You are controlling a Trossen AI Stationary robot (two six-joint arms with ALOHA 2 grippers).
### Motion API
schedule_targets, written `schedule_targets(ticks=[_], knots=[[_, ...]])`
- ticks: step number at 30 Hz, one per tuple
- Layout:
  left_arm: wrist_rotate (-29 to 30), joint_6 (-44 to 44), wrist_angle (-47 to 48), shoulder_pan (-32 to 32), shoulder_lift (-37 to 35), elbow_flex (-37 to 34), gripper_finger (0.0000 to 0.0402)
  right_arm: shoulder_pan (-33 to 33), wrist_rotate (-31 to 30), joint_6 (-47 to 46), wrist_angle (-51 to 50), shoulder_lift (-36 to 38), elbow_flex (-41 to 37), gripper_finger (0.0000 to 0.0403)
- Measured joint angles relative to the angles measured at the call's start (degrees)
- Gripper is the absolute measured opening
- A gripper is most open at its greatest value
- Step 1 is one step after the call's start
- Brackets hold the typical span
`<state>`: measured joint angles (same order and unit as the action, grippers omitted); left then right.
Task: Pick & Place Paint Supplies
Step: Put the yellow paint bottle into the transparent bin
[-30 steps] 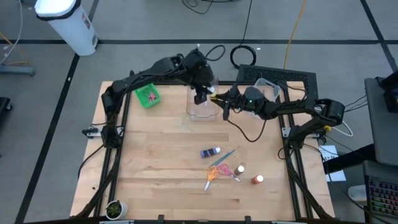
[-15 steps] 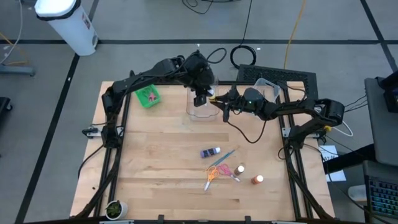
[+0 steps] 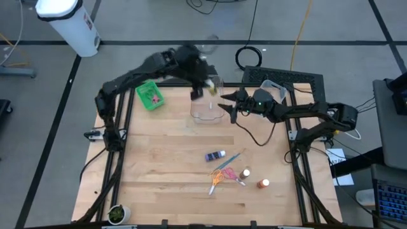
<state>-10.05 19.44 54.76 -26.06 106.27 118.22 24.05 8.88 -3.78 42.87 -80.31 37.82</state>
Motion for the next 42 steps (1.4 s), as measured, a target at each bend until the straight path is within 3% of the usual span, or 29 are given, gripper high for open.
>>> schedule_targets(ticks=[4, 7, 17, 22, 34, 42], knots=[[3.5, 0.0, 1.9, -3.8, -0.9, 0.1, 0.0114, -0.1, 0.6, 0.4, 0.3, 4.6, -1.9, 0.0237], [2.3, -0.4, 1.0, -6.5, 0.6, -1.7, 0.0114, 0.0, 0.2, 0.4, 0.2, 7.7, -3.6, 0.0248], [4.1, -3.5, -15.4, -12.1, 3.6, -18.6, 0.0114, 0.3, -2.9, 0.4, 0.2, 11.7, -6.8, 0.0241], [5.5, -3.7, -19.2, -12.7, 3.6, -24.1, 0.0114, 0.5, -3.1, 0.2, 0.1, 11.7, -6.9, 0.024], [6.1, -3.8, -25.0, -12.6, 3.5, -30.1, 0.0114, 0.7, -3.1, 0.0, 0.2, 11.7, -6.9, 0.0238], [7.1, -4.4, -25.6, -12.6, 6.3, -30.2, 0.0114, 0.7, -3.1, -0.1, 0.2, 11.7, -6.9, 0.0238]])
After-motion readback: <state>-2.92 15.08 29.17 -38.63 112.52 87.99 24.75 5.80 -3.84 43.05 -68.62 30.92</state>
